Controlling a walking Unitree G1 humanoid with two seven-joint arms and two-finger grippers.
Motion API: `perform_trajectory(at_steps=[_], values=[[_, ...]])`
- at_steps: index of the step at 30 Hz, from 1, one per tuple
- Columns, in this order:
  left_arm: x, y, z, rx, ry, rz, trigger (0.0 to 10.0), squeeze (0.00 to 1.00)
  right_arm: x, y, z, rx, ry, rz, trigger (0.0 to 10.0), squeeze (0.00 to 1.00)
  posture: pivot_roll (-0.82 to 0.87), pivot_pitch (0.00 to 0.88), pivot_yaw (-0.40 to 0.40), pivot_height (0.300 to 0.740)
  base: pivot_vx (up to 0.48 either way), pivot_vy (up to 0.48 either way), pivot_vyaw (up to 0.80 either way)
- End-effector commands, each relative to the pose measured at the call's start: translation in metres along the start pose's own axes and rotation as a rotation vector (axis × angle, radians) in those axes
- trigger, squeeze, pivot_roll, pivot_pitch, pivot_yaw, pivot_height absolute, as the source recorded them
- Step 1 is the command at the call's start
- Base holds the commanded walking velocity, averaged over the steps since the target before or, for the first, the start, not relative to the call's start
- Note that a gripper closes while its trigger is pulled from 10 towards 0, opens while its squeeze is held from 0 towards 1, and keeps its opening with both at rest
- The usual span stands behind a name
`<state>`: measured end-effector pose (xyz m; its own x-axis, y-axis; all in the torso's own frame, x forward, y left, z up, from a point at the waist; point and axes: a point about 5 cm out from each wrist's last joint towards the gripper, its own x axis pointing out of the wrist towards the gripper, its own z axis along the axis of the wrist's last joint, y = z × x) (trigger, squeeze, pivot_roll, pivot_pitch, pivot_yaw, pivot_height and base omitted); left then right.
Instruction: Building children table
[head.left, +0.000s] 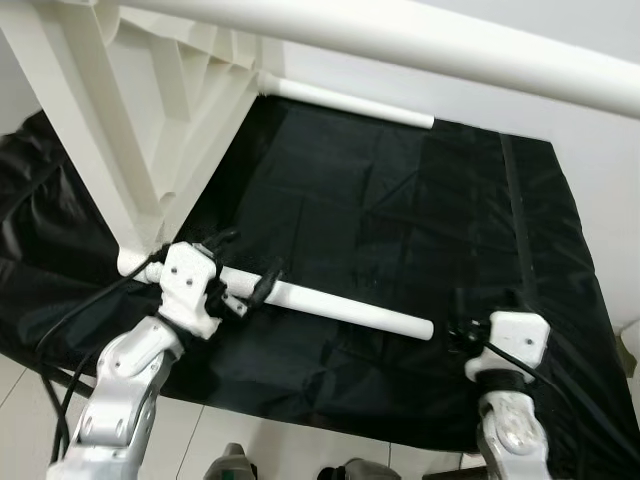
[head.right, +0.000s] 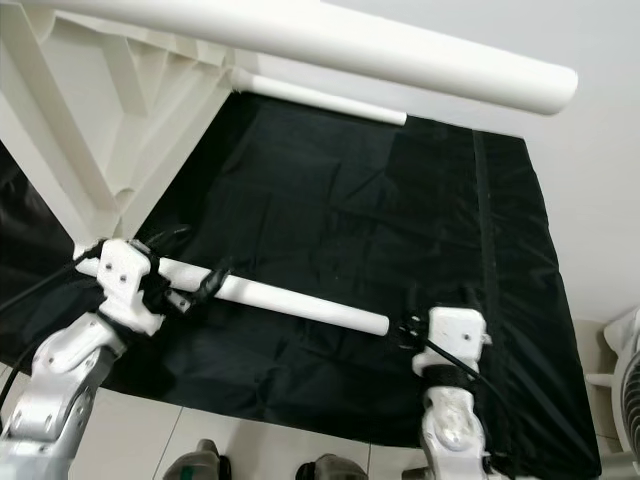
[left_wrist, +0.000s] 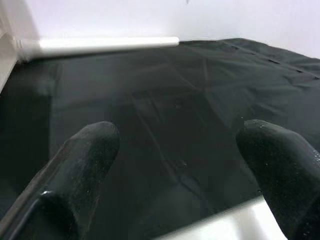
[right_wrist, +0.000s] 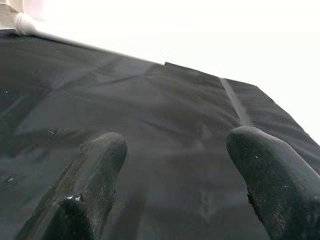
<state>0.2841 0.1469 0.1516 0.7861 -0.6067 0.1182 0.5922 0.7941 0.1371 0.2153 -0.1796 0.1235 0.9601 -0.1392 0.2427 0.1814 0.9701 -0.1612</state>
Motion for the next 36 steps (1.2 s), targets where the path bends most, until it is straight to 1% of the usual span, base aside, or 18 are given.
perform_trajectory(at_steps=[1, 2, 3, 6, 8, 10, 11, 14, 17, 20, 21, 24, 28, 32, 33, 34, 35, 36], values=[[0.002, 0.006, -0.011, -0.038, 0.049, 0.081, 10.0, 0.00, 0.000, -0.001, -0.002, -0.011, 0.023, 0.001, 10.0, 0.00, 0.07, 0.127, -0.052, 0.740, 0.000, 0.000, 0.00], [0.007, 0.008, -0.011, -0.062, 0.050, 0.095, 10.0, 0.00, 0.001, -0.001, -0.002, -0.005, 0.026, -0.001, 10.0, 0.00, 0.07, 0.127, -0.052, 0.740, 0.000, 0.000, 0.00], [0.007, 0.008, -0.011, -0.062, 0.050, 0.095, 10.0, 0.00, 0.001, -0.001, -0.002, -0.005, 0.026, -0.001, 10.0, 0.00, 0.07, 0.127, -0.052, 0.740, 0.000, 0.000, 0.00], [0.016, 0.011, -0.007, -0.046, 0.037, 0.119, 10.0, 0.00, 0.002, -0.003, -0.001, -0.011, 0.024, -0.017, 10.0, 0.00, 0.07, 0.131, -0.041, 0.740, 0.000, 0.000, -0.80], [0.018, 0.013, -0.003, -0.046, 0.027, 0.135, 10.0, 0.00, 0.001, -0.004, -0.001, -0.016, 0.027, -0.026, 10.0, 0.00, 0.08, 0.131, -0.036, 0.740, 0.000, 0.000, -0.80], [0.018, 0.014, -0.002, -0.057, 0.024, 0.142, 10.0, 0.00, 0.001, -0.005, -0.002, -0.017, 0.030, -0.032, 10.0, 0.00, 0.08, 0.131, -0.033, 0.740, 0.000, 0.000, -0.80], [0.015, 0.016, -0.002, -0.046, 0.031, 0.169, 10.0, 0.00, -0.001, -0.006, -0.003, -0.018, 0.032, -0.050, 10.0, 0.00, 0.08, 0.131, -0.032, 0.740, 0.000, 0.000, -0.80], [0.014, 0.018, -0.003, -0.043, 0.037, 0.180, 10.0, 0.00, -0.001, -0.006, -0.002, -0.022, 0.030, -0.058, 10.0, 0.00, 0.08, 0.129, -0.031, 0.740, 0.000, 0.000, -0.80], [0.011, 0.021, -0.001, -0.021, 0.040, 0.185, 10.0, 0.00, -0.001, -0.007, -0.001, -0.004, 0.018, -0.078, 10.0, 0.00, 0.08, 0.126, -0.032, 0.740, 0.000, 0.000, -0.80], [0.008, 0.028, -0.002, -0.037, 0.041, 0.216, 10.0, 0.00, 0.004, -0.006, 0.001, -0.012, 0.009, -0.084, 10.0, 0.00, 0.09, 0.117, -0.037, 0.740, 0.000, 0.000, 0.00], [0.008, 0.028, -0.002, -0.037, 0.041, 0.216, 10.0, 0.00, 0.004, -0.006, 0.001, -0.012, 0.009, -0.084, 10.0, 0.00, 0.09, 0.117, -0.037, 0.740, 0.000, 0.000, 0.00], [0.006, 0.032, -0.001, -0.021, 0.043, 0.229, 10.0, 0.00, 0.007, -0.005, 0.001, -0.012, 0.005, -0.081, 10.0, 0.00, 0.10, 0.112, -0.043, 0.740, 0.000, 0.000, 0.00], [0.005, 0.037, 0.002, 0.003, 0.033, 0.244, 10.0, 0.00, 0.012, -0.003, 0.002, -0.009, -0.010, -0.070, 10.0, 0.00, 0.11, 0.103, -0.057, 0.740, 0.000, 0.322, 0.00], [0.004, 0.038, 0.003, 0.004, 0.029, 0.245, 10.0, 0.00, 0.012, -0.004, 0.002, -0.009, -0.013, -0.069, 10.0, 0.00, 0.11, 0.103, -0.063, 0.740, 0.000, 0.278, 0.00], [0.003, 0.037, 0.003, 0.023, 0.032, 0.233, 10.0, 0.00, 0.011, -0.004, 0.002, -0.011, -0.013, -0.071, 10.0, 0.00, 0.12, 0.102, -0.068, 0.740, 0.000, 0.000, 0.00], [0.003, 0.037, 0.003, 0.023, 0.032, 0.233, 10.0, 0.00, 0.011, -0.004, 0.002, -0.011, -0.013, -0.071, 10.0, 0.00, 0.12, 0.102, -0.068, 0.740, 0.000, 0.000, 0.00], [0.001, 0.035, 0.005, 0.055, 0.030, 0.203, 10.0, 0.00, 0.010, -0.004, 0.002, -0.016, -0.013, -0.080, 10.0, 0.00, 0.12, 0.101, -0.069, 0.740, 0.000, 0.000, 0.00], [0.001, 0.035, 0.005, 0.055, 0.030, 0.203, 10.0, 0.00, 0.010, -0.004, 0.002, -0.016, -0.013, -0.080, 10.0, 0.00, 0.12, 0.101, -0.069, 0.740, 0.000, 0.000, 0.00]])
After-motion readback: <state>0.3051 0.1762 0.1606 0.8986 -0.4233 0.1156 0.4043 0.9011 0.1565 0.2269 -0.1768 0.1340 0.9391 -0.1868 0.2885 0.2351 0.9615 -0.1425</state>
